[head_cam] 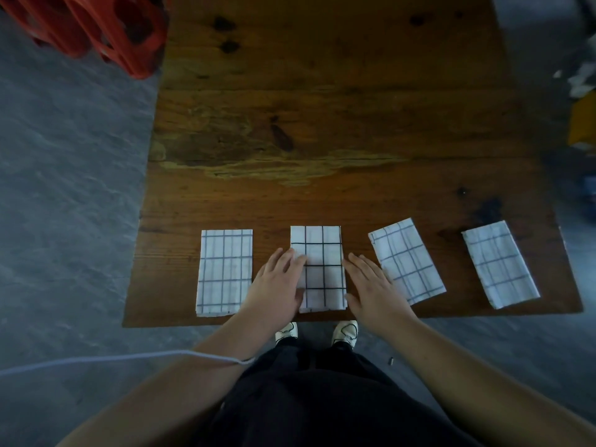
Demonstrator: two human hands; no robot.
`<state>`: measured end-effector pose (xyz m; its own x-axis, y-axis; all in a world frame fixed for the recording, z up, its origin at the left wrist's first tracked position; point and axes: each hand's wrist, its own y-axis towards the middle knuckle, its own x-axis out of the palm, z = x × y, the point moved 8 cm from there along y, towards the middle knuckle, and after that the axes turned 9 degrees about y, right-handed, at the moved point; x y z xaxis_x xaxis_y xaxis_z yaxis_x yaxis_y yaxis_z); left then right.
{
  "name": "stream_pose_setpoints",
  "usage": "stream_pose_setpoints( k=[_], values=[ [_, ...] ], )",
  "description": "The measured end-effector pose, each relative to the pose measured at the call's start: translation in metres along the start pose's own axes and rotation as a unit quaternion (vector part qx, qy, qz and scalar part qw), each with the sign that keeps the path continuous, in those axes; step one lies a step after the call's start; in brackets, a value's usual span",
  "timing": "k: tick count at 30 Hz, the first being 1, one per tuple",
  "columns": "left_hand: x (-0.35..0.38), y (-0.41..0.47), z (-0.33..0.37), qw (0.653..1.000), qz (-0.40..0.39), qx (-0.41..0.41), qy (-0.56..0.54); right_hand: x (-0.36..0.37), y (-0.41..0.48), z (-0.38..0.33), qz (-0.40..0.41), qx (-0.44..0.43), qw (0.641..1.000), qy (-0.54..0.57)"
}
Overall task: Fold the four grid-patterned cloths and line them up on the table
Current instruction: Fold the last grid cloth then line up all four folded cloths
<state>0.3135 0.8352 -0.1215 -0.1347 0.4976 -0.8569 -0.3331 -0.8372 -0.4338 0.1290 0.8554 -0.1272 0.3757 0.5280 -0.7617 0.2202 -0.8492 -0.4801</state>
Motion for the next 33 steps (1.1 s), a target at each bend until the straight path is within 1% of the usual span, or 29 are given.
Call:
stream_pose_setpoints(
  k=[3,7,10,14,16,18,20,24,28,33],
  values=[
    [-0.010,0.012,0.030,0.999,0.009,0.043,0.005,-0.032,-0.007,0.018,0.042,0.015,0.999,0.022],
    [-0.012,0.030,0.087,0.997,0.008,0.071,-0.027,-0.067,-0.019,0.077,0.066,0.056,0.995,0.041],
    [0.002,0.046,0.132,0.997,-0.008,0.057,-0.047,-0.083,-0.022,0.123,0.059,0.063,0.995,0.043],
    [0.028,0.061,0.171,0.999,-0.032,0.003,0.005,-0.078,-0.016,0.159,0.008,0.023,1.000,-0.008],
    [0.036,0.061,0.182,0.999,-0.034,-0.034,0.010,-0.070,-0.017,0.168,-0.020,-0.011,0.999,-0.037],
    [0.046,0.060,0.192,0.998,-0.042,-0.046,0.014,-0.066,-0.022,0.174,-0.037,-0.039,0.997,-0.049],
    [0.052,0.060,0.196,0.997,-0.048,-0.056,0.019,-0.066,-0.030,0.181,-0.036,-0.057,0.996,-0.062],
    [0.051,0.069,0.198,0.997,-0.048,-0.046,0.028,-0.067,-0.045,0.195,-0.034,-0.056,0.995,-0.074],
    [0.048,0.071,0.193,0.997,-0.028,-0.065,0.026,-0.068,-0.048,0.196,-0.020,-0.053,0.996,-0.068],
    [0.056,0.063,0.192,0.995,-0.067,-0.021,0.072,-0.061,-0.045,0.196,-0.024,-0.046,0.996,-0.070]
  ],
)
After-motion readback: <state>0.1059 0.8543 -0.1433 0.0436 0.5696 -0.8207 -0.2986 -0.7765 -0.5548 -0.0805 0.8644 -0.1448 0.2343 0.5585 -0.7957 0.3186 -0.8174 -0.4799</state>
